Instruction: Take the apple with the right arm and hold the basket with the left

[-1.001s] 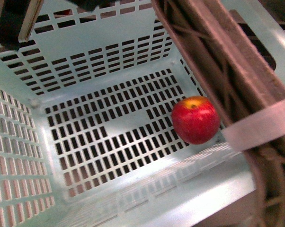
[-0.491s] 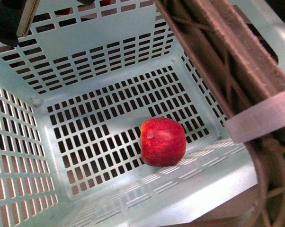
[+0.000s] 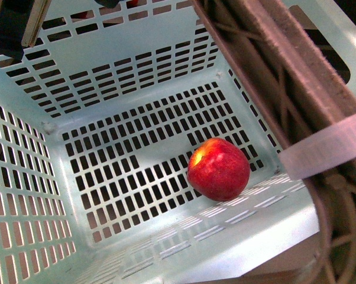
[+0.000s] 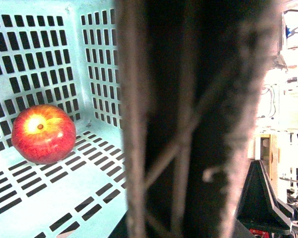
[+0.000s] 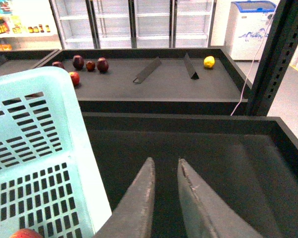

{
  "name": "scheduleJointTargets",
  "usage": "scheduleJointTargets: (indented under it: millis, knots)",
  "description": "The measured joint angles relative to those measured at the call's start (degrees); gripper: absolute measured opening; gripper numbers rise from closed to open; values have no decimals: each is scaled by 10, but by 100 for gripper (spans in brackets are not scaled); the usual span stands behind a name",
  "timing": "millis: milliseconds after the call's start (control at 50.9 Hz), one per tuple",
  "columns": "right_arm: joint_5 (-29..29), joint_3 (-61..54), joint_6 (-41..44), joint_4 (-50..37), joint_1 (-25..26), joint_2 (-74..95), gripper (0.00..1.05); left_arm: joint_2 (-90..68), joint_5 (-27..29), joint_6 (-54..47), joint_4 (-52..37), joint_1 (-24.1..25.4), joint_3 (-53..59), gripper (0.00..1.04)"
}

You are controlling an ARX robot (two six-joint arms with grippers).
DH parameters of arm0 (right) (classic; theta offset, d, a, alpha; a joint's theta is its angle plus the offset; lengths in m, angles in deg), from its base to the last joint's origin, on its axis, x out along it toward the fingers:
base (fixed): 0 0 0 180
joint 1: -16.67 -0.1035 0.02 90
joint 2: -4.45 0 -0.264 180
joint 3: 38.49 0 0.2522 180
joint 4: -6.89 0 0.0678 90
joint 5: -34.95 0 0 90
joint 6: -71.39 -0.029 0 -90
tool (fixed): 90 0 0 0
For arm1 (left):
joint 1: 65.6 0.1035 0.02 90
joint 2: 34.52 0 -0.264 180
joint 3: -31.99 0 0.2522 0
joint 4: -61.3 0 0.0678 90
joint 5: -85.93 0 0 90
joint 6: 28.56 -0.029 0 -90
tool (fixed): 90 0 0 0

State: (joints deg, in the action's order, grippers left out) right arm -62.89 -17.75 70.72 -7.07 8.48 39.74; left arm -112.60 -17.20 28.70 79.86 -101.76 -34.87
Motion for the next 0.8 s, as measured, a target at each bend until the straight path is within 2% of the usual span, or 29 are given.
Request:
scheduleJointTargets:
  millis: [79, 137, 216, 295, 805]
  knots:
    - [9, -9, 3, 9, 10, -20, 2, 0, 0, 0, 0, 0, 0, 5]
    - [17, -17, 3, 18, 18, -36, 2, 0, 0, 0, 0, 0, 0, 5]
    - [72, -28, 4, 36, 61, -64, 2, 0, 2, 0, 0, 0, 0, 5]
    - [73, -33, 4, 47, 77, -82, 2, 0, 0, 0, 0, 0, 0, 5]
    - [77, -60, 4, 109, 80, -186, 2, 0, 1, 0, 0, 0, 0, 5]
